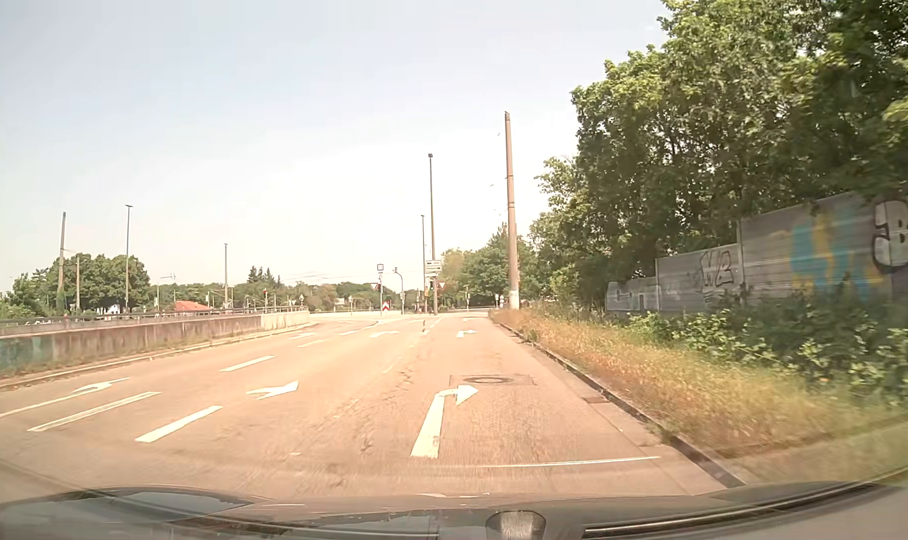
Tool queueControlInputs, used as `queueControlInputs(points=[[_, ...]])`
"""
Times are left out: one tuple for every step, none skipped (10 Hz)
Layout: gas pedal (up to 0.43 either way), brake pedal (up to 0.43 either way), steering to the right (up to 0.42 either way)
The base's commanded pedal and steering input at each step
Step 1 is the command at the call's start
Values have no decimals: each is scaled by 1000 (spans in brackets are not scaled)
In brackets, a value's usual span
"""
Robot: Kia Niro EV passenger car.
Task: Follow the waypoints while adhering to traffic rules and regulations
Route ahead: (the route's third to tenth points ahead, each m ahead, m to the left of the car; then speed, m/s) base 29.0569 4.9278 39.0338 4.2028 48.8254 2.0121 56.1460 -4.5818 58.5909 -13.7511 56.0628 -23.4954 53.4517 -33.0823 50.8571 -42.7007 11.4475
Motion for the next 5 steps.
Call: queueControlInputs(points=[[0,0,-4],[0,0,-4],[0,0,-5],[0,0,-5],[0,0,-5]])
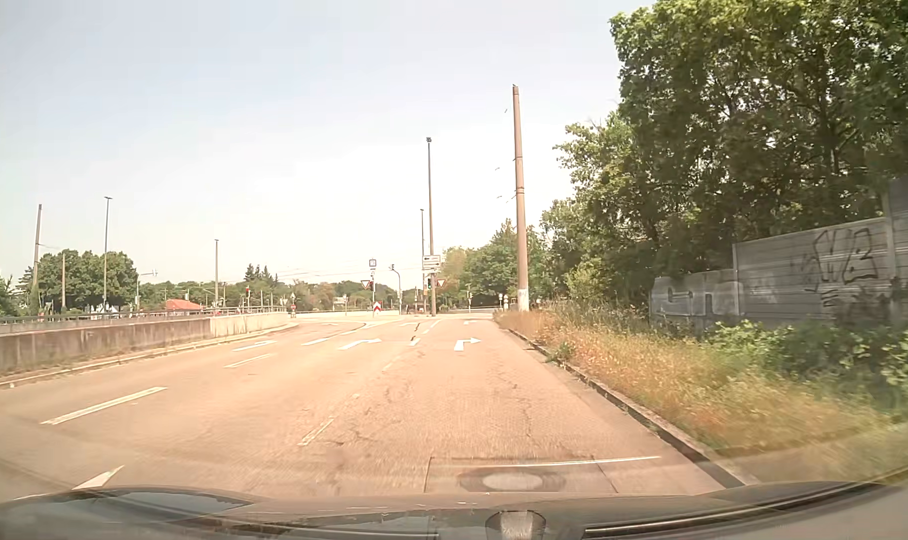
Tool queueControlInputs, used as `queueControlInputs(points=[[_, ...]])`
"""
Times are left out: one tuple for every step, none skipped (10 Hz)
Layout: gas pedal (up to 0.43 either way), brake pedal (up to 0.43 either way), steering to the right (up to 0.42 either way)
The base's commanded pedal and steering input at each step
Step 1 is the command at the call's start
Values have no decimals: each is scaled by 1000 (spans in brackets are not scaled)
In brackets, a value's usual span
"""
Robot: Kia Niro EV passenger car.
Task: Follow the waypoints while adhering to traffic rules and regulations
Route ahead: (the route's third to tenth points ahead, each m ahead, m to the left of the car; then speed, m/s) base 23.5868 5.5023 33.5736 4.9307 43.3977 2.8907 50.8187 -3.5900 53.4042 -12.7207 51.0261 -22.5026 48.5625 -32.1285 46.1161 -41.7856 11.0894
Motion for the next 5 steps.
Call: queueControlInputs(points=[[0,0,-5],[0,0,-5],[0,0,-5],[0,0,-6],[0,24,-6]])
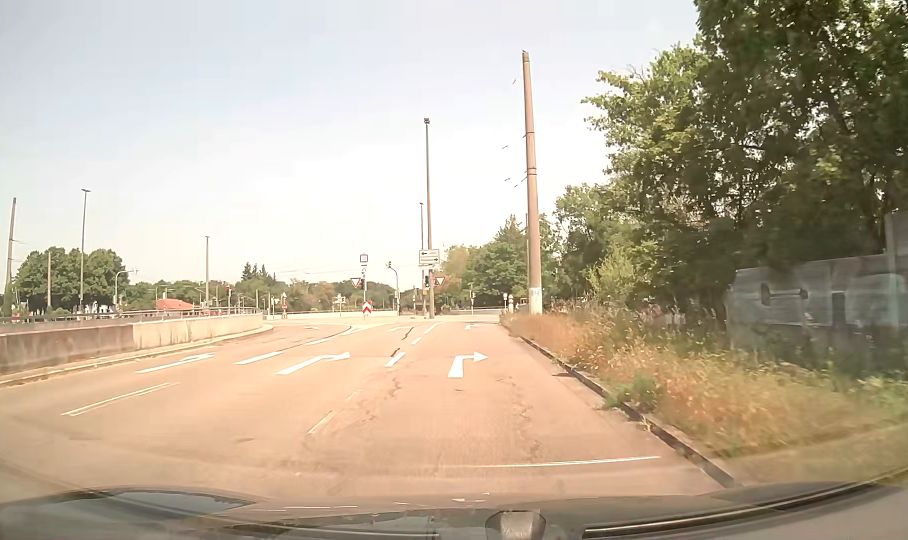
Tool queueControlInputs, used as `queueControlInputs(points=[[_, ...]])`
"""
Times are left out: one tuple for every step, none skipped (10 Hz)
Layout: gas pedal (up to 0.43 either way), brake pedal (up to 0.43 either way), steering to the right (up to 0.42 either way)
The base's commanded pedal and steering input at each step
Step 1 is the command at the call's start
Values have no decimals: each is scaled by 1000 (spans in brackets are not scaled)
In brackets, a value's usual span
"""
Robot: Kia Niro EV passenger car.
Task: Follow the waypoints while adhering to traffic rules and regulations
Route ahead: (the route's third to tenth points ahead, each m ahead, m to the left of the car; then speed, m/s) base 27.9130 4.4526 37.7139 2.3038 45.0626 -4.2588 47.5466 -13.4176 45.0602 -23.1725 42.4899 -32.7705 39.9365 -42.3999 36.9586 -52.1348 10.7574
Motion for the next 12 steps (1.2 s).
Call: queueControlInputs(points=[[0,55,-6],[0,91,-6],[0,146,-7],[0,152,-7],[0,165,-8],[0,165,-8],[0,171,-8],[0,159,-6],[0,159,-6],[0,159,-6],[0,159,-6],[0,159,-6]])
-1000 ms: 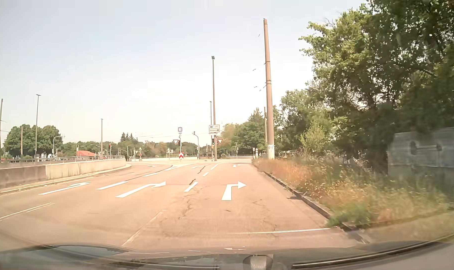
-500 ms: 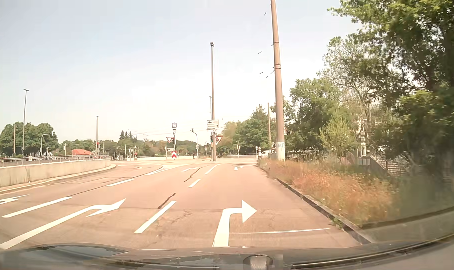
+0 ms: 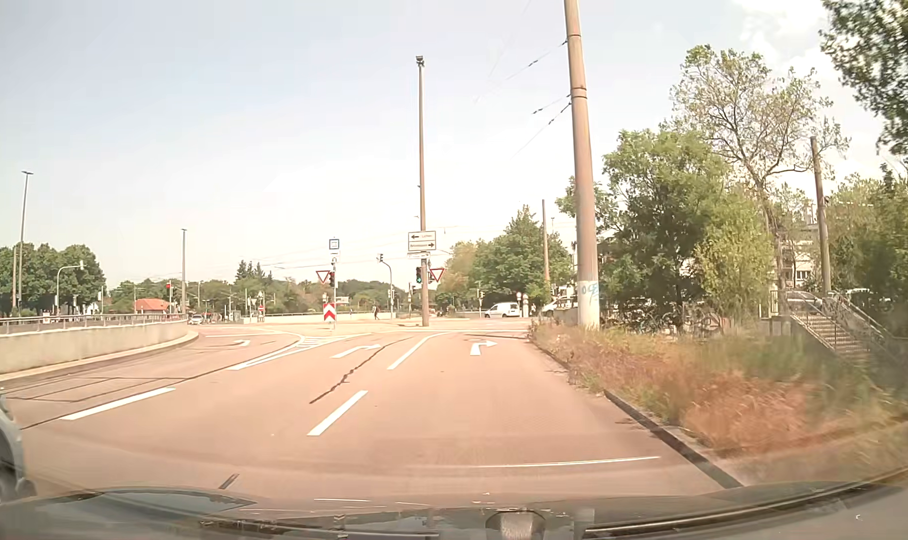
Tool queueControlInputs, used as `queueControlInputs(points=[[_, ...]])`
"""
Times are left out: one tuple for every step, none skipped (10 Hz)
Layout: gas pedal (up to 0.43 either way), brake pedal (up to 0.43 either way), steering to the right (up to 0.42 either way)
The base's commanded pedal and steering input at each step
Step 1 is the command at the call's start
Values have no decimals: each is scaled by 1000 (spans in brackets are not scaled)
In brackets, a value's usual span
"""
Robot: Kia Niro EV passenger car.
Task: Follow the waypoints while adhering to traffic rules and regulations
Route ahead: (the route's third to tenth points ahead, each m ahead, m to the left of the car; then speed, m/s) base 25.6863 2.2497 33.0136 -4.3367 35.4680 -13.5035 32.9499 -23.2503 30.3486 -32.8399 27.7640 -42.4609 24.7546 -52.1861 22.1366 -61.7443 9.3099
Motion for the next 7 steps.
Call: queueControlInputs(points=[[0,159,-6],[0,165,-5],[0,159,-5],[0,165,-5],[0,159,-5],[0,165,-4],[0,165,-3]])
